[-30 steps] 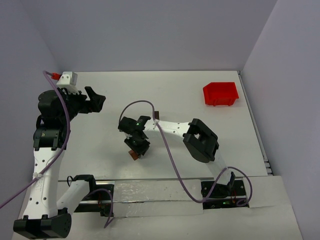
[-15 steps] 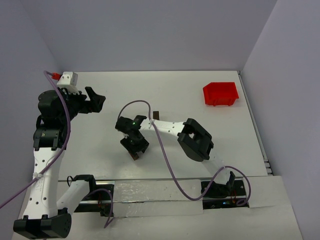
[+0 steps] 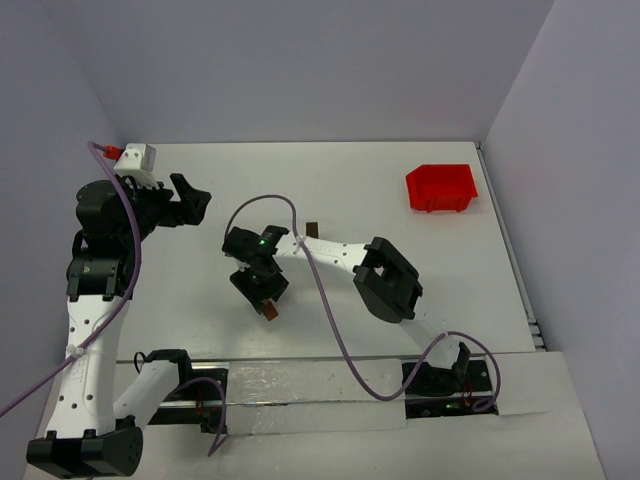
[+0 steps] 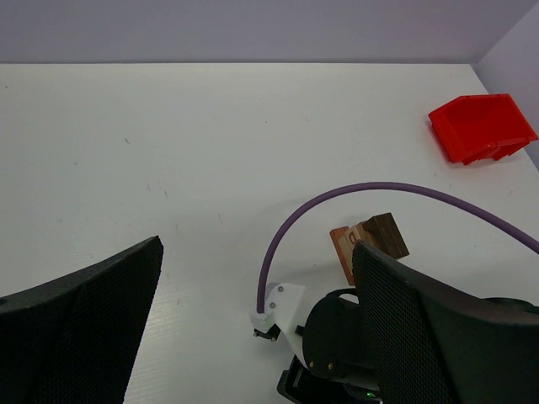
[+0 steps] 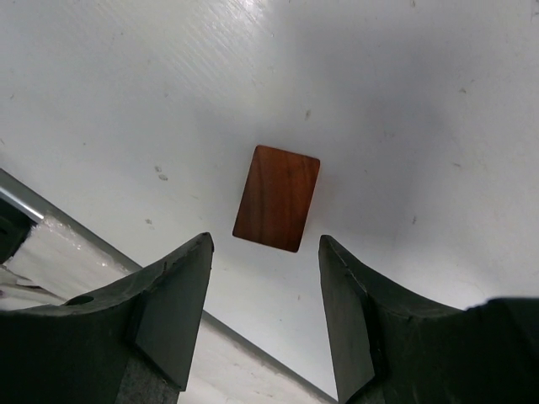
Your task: Build the wood block tower
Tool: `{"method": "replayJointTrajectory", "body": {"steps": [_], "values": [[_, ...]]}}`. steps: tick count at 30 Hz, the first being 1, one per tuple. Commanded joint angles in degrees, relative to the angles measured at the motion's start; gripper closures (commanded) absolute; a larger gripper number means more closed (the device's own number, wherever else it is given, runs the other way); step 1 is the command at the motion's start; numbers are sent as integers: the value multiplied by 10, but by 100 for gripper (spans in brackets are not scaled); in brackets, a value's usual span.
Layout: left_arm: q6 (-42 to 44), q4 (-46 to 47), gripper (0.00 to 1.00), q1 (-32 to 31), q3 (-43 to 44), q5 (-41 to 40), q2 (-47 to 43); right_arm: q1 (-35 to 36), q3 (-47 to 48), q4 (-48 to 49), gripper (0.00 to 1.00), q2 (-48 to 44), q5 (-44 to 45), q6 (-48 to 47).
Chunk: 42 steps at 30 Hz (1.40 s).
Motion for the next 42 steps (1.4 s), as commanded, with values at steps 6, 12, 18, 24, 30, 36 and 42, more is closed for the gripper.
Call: {"method": "replayJointTrajectory", "body": {"steps": [6,12,18,24,30,36,42], "values": [[7,16,1,4,20,5,-6,0,23,-15,47,28,8,16],[7,17,1,4,17,3,-7,-3,24,-16,77,17,11,27],[5,19,1,4,15,-2,-10,-5,39,-37,100,-38,-9,35],[-6,18,1,4,14,-31,-5,-20,41,-46,100,-143,53,56],[-30,22,1,4,4,-54,5,-63,-13,-51,100,-280,135,85],[-38,38,1,7,10,-51,22,-104,-28,-53,100,-350,232,108],[-40,40,1,9,35,-53,44,-168,-20,-64,100,-307,156,124]]}}
